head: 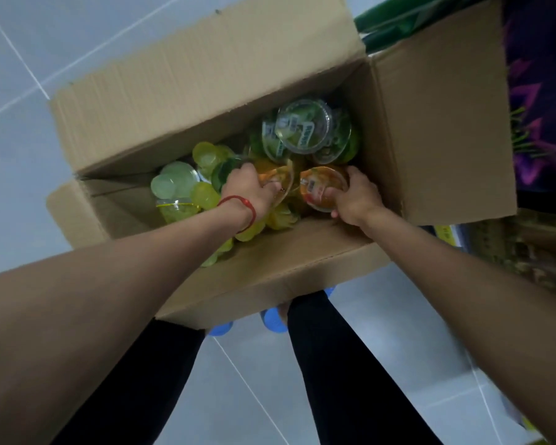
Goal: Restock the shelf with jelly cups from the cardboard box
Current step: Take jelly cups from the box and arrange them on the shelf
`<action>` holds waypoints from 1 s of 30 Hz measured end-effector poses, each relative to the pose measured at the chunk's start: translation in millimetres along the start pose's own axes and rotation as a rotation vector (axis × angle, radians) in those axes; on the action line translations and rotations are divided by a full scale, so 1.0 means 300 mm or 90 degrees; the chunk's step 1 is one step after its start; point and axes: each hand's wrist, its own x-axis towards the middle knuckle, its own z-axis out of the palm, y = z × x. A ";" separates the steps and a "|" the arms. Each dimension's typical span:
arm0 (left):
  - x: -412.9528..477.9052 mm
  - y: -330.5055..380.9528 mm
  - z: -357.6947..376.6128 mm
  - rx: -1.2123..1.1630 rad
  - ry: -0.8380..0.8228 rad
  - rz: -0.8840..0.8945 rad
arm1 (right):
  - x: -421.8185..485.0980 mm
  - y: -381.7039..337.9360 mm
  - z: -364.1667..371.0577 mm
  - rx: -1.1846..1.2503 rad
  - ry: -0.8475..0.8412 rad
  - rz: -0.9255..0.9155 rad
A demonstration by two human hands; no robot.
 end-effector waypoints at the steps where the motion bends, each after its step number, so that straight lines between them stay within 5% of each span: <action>1: -0.021 -0.005 -0.023 -0.011 0.001 0.000 | -0.015 -0.004 -0.010 0.018 -0.018 0.016; 13: -0.419 0.010 -0.367 -0.126 0.013 0.007 | -0.544 -0.127 -0.181 0.219 -0.274 -0.055; 22: -0.667 0.073 -0.595 -0.108 -0.026 0.191 | -0.864 -0.176 -0.250 0.435 -0.155 -0.040; 30: -0.939 0.071 -0.711 -0.268 -0.157 0.239 | -1.245 -0.152 -0.172 0.755 -0.021 -0.070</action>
